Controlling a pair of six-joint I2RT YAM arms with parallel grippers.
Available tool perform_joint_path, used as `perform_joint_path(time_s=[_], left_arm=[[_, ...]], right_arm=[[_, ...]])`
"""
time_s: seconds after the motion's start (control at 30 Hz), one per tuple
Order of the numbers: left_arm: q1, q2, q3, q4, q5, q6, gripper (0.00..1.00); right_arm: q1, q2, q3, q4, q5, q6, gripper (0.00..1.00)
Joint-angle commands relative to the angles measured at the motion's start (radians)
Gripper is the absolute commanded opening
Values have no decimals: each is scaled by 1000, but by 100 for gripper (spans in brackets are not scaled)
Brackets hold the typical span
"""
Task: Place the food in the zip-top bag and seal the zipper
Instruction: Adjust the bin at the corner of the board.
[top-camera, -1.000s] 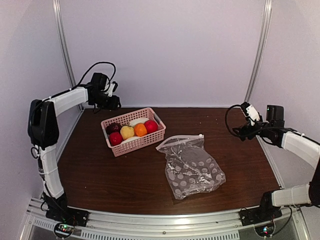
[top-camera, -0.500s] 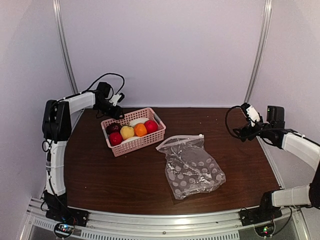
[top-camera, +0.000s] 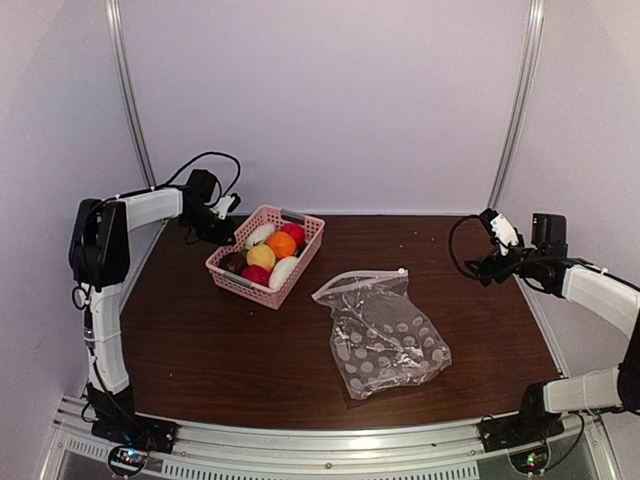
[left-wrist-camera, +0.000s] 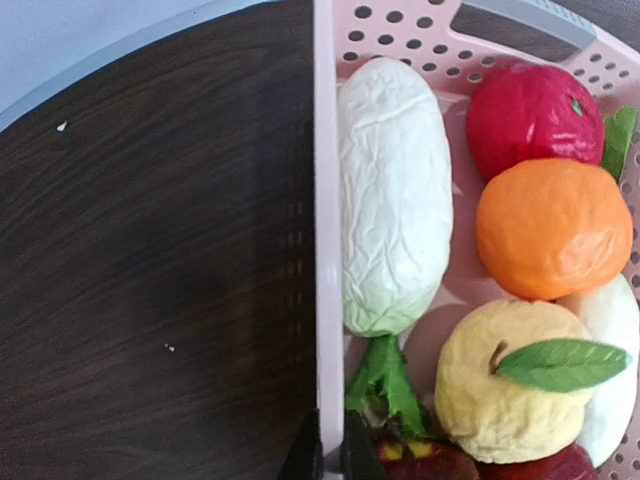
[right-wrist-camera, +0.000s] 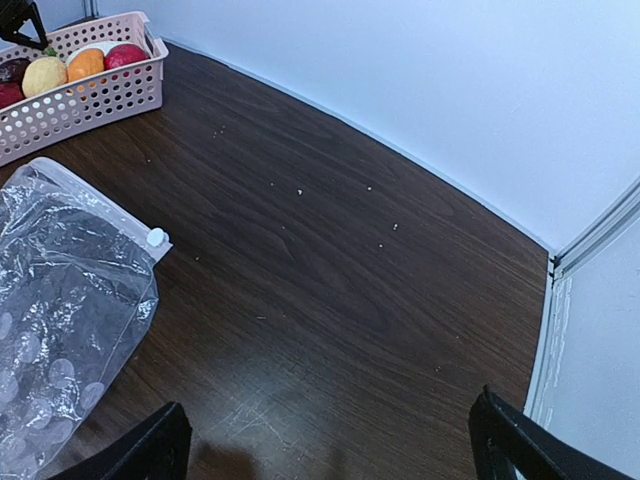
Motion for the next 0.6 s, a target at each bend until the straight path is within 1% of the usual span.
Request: perform_joint_path(time_s=[0.0,0.1,0.13,0.3,0.37,0.43,0.5,0.57], left_arm=[[-13,-94,-90,-8,-60,-67,0],[-52,-176,-192,-17,-139,-123,0],[-64,-210,-227,-23,-187,-172,0],[-96,-390,-471,-16,-245,-381,0],[-110,-472,-576,16,-242,-419,0],[-118,-559,-651,34,-249,-444,0],[-122,-617,-708,40,-241,-470,0],[-124,-664,-752,47,-219,-510,0]], right_arm=[[-5,32,1,-16,7,-15,98],[-5,41,5,-22,-3,-15,98],[-5,43,7,-23,-6,-14,97],[6,47,29,-38,-18,-2,96],[20,51,57,-45,-23,23,95],[53,82,118,-95,-51,20,92],[121,138,195,-174,-59,-15,88],[202,223,275,-244,-31,-59,85]])
